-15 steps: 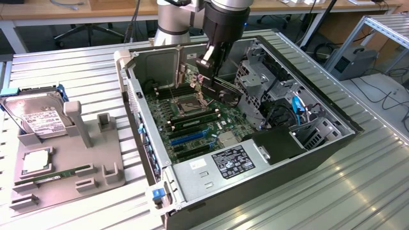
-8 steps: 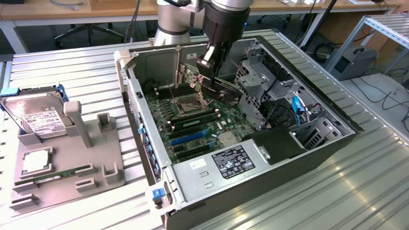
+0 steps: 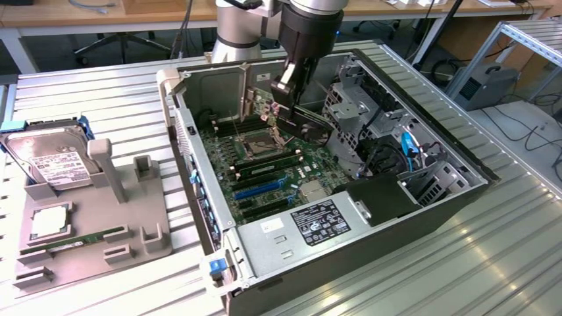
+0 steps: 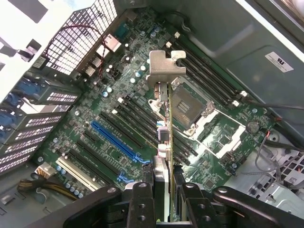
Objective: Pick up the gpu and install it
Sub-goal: 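Insert the gpu into the slot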
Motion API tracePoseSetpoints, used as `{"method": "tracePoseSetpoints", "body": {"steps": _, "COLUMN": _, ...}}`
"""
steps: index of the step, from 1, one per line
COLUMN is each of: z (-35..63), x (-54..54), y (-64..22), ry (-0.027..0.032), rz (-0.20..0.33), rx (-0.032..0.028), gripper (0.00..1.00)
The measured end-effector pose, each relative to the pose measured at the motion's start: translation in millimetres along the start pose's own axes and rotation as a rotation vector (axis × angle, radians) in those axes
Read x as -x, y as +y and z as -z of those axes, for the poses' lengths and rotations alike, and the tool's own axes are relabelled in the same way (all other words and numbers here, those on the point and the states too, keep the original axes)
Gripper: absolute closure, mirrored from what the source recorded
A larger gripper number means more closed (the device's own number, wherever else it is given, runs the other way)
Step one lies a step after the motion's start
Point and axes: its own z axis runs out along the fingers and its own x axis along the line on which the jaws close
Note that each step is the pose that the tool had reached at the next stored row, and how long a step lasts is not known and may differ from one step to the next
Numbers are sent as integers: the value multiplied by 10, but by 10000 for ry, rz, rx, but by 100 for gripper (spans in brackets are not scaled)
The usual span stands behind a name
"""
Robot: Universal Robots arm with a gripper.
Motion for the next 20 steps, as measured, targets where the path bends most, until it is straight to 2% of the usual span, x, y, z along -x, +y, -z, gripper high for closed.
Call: {"method": "tracePoseSetpoints", "body": {"steps": 20, "z": 0, "x": 0, "y": 0, "ry": 7, "rz": 426, "rx": 11, "gripper": 73}}
